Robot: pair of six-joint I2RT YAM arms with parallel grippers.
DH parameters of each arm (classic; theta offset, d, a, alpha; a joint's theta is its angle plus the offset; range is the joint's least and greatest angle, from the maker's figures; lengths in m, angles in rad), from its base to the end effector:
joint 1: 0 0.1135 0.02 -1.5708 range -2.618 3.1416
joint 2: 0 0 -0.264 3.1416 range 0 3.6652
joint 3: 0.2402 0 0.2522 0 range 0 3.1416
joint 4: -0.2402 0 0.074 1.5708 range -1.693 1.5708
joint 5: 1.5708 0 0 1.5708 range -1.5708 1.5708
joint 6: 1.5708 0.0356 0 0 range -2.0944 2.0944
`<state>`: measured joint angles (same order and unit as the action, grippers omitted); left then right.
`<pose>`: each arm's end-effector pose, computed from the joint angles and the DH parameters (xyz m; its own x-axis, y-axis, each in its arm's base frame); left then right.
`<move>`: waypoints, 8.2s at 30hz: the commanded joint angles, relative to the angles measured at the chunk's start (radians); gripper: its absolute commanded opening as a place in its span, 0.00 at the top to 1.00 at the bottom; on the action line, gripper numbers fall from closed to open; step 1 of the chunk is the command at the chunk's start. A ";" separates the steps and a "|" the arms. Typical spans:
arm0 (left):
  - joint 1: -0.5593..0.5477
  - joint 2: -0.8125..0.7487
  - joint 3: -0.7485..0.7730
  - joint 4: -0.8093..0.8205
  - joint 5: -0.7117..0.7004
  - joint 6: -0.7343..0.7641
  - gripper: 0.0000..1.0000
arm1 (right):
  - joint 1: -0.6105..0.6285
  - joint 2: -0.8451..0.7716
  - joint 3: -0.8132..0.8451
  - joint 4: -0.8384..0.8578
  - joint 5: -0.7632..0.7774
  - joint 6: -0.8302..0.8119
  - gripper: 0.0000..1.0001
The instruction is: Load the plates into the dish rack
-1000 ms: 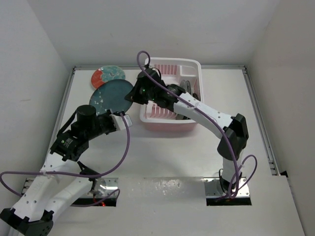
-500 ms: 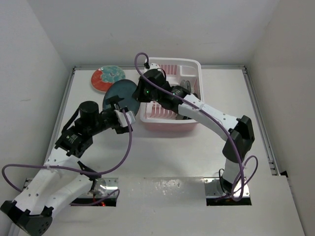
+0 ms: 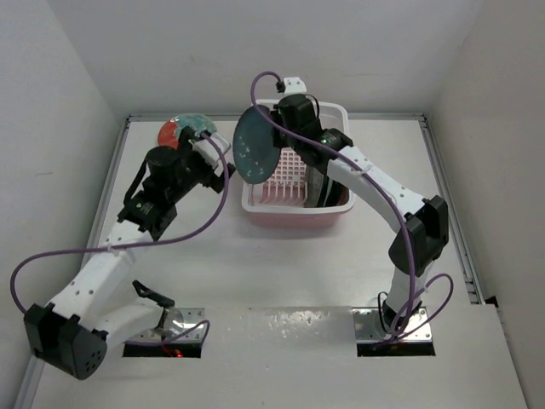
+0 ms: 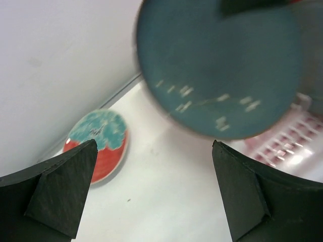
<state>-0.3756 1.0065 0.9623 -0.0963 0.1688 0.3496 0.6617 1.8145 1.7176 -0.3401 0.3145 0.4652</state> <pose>0.2157 -0.0915 0.3704 0.0545 0.3415 -0.9383 0.5298 0.7867 0.3171 0.3468 0.2562 0.3601 -0.4613 0.1814 -0.8685 -0.1748 0.9411 0.2894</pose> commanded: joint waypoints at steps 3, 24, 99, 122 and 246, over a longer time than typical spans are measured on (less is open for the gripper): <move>0.121 0.194 0.093 0.187 -0.213 -0.190 0.00 | 0.016 -0.096 0.131 0.210 0.268 -0.321 1.00; 0.385 0.773 0.397 0.075 -0.189 -0.364 0.00 | 0.085 0.049 0.159 -0.251 0.776 -0.252 1.00; 0.284 1.291 0.740 -0.043 -0.322 0.332 0.82 | 0.007 -0.176 -0.032 -0.091 0.273 -0.246 0.21; 0.406 0.518 0.371 -0.332 0.311 0.195 1.00 | -0.063 -0.133 -0.035 -0.040 -0.245 0.024 0.21; 0.523 0.793 0.208 0.280 -0.155 -0.402 0.00 | 0.187 0.175 0.301 -0.482 0.828 0.052 1.00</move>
<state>0.1501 1.8046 1.1858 0.1299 -0.0044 -0.0383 0.8474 2.0563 2.0064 -0.8490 1.0508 0.4458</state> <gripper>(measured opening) 0.995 0.155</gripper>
